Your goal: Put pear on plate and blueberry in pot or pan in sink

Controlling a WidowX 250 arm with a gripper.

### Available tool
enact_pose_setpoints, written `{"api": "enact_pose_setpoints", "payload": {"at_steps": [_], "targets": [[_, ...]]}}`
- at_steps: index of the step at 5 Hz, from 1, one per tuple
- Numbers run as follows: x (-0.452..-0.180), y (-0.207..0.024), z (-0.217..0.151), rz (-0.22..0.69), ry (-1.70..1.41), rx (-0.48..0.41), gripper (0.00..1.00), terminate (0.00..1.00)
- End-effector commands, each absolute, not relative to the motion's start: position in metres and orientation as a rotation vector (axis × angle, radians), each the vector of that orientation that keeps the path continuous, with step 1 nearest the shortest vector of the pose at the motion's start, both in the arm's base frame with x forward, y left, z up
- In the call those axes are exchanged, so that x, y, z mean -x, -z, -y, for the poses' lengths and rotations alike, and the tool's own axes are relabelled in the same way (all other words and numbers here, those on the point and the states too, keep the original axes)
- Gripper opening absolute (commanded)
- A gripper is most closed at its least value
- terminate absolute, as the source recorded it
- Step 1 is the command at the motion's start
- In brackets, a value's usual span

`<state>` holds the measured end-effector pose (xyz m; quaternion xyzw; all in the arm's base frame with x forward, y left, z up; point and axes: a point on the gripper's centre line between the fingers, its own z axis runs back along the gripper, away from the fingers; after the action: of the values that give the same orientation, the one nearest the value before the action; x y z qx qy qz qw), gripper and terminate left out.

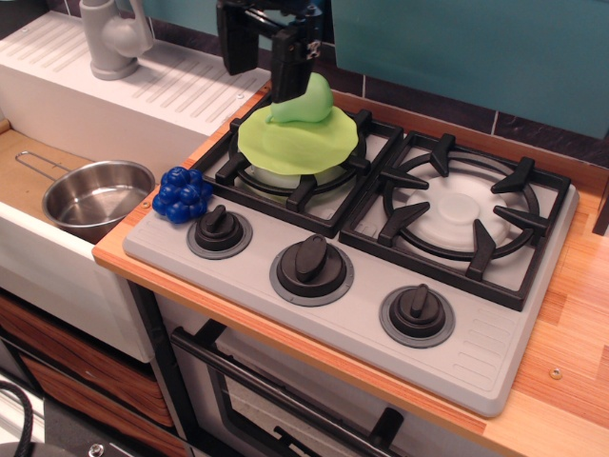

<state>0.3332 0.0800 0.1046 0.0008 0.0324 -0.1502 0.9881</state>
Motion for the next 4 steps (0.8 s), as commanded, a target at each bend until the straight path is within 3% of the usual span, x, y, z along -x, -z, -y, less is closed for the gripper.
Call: {"api": "enact_pose_setpoints", "payload": {"at_steps": [1, 2, 4], "targets": [[-0.318, -0.111, -0.1, 0.035, 0.283, -0.055, 1.0, 0.0], [-0.307, -0.105, -0.104, 0.039, 0.24, -0.029, 1.0, 0.0], [-0.296, -0.102, -0.108, 0.018, 0.164, -0.068, 1.0, 0.0]]}}
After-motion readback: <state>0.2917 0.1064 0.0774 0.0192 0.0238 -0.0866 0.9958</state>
